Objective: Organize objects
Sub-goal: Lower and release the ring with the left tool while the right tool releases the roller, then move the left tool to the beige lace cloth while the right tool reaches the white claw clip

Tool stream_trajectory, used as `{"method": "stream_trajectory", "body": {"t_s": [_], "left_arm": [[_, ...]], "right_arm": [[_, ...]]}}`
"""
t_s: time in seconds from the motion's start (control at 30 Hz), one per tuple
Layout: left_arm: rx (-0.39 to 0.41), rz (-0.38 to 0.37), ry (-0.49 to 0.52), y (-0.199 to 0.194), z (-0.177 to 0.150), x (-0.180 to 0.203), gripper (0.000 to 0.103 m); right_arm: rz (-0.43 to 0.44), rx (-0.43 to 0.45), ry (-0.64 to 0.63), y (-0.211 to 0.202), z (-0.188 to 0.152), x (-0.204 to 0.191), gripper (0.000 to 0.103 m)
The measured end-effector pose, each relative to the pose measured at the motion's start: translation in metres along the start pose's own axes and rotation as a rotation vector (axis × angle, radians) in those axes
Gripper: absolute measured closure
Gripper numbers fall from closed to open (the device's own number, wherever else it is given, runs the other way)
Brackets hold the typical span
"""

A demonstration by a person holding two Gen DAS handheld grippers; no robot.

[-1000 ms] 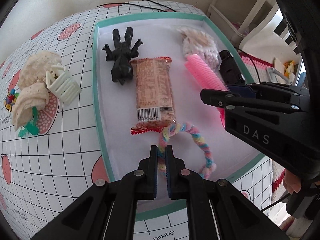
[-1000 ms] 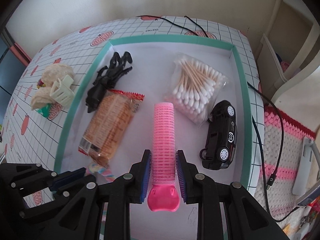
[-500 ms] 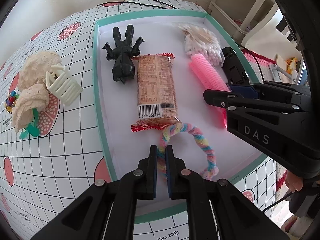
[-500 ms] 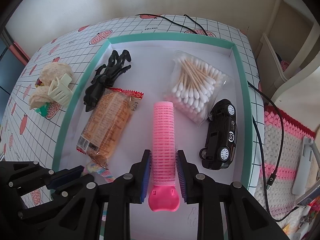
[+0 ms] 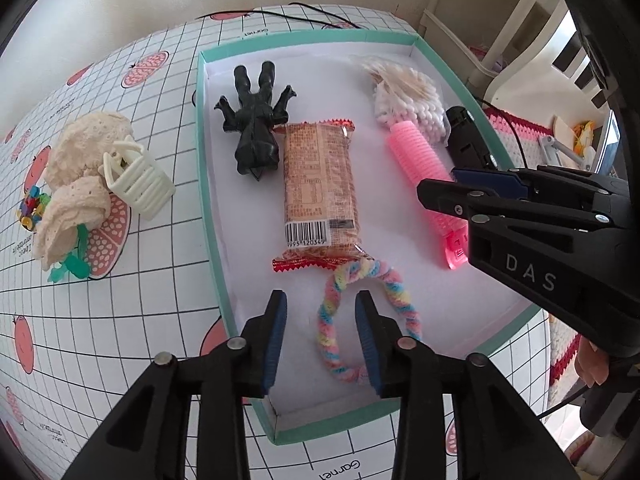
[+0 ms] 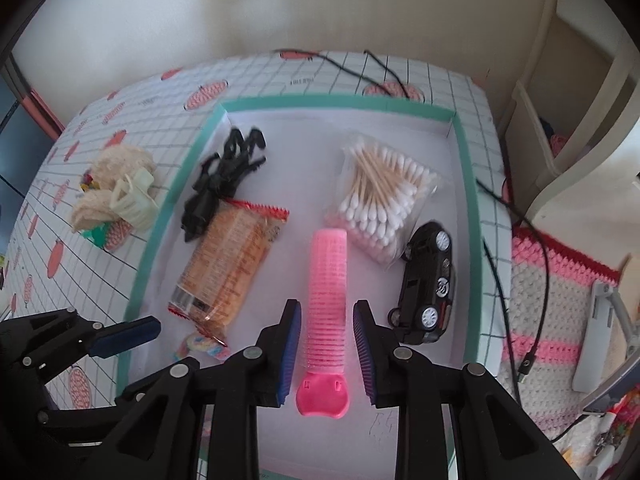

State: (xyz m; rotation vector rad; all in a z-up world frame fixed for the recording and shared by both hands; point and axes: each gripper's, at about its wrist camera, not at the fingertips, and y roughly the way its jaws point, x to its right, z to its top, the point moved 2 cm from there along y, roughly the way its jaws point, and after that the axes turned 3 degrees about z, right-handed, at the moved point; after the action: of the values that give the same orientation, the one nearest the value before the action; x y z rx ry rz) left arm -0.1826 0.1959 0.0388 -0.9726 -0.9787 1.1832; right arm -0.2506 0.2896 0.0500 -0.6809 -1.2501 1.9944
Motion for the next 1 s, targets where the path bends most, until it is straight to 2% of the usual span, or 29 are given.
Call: {"method": "stream_trajectory", "body": {"t_s": [0.27,0.43,0.5,0.53,0.57,0.63,0.87,1.0], "left_arm": [[0.063,0.014,-0.016,-0.02,0.004,-0.002,0.062],[0.09,0.024,-0.039,-0.018,0.011,-0.009,0.044],[0.105,0.034,-0.051,-0.021,0.013,-0.012,0.042],[0.114,0.039,-0.058,-0.022,0.014,-0.014,0.04],[0.121,0.043,-0.064,-0.022,0.014,-0.016,0.028],[0.136,0.044,-0.076,-0.023,0.015,-0.019,0.015],[0.17,0.063,-0.1,-0.028,0.018,-0.027,0.007],[0.187,0.076,-0.124,-0.031,0.021,-0.035,0.007]], "right_arm": [[-0.003,0.029,0.007,-0.008,0.013,-0.001,0.073],[-0.013,0.024,0.013,-0.003,0.013,0.0,0.073],[-0.016,0.029,0.019,-0.004,0.013,0.003,0.073],[-0.018,0.031,0.022,-0.005,0.013,0.003,0.069],[-0.02,0.034,0.024,-0.005,0.013,0.004,0.064],[-0.02,0.039,0.026,-0.005,0.013,0.005,0.061],[-0.021,0.058,0.034,-0.007,0.015,0.007,0.041],[-0.016,0.067,0.039,-0.009,0.016,0.007,0.04]]}}
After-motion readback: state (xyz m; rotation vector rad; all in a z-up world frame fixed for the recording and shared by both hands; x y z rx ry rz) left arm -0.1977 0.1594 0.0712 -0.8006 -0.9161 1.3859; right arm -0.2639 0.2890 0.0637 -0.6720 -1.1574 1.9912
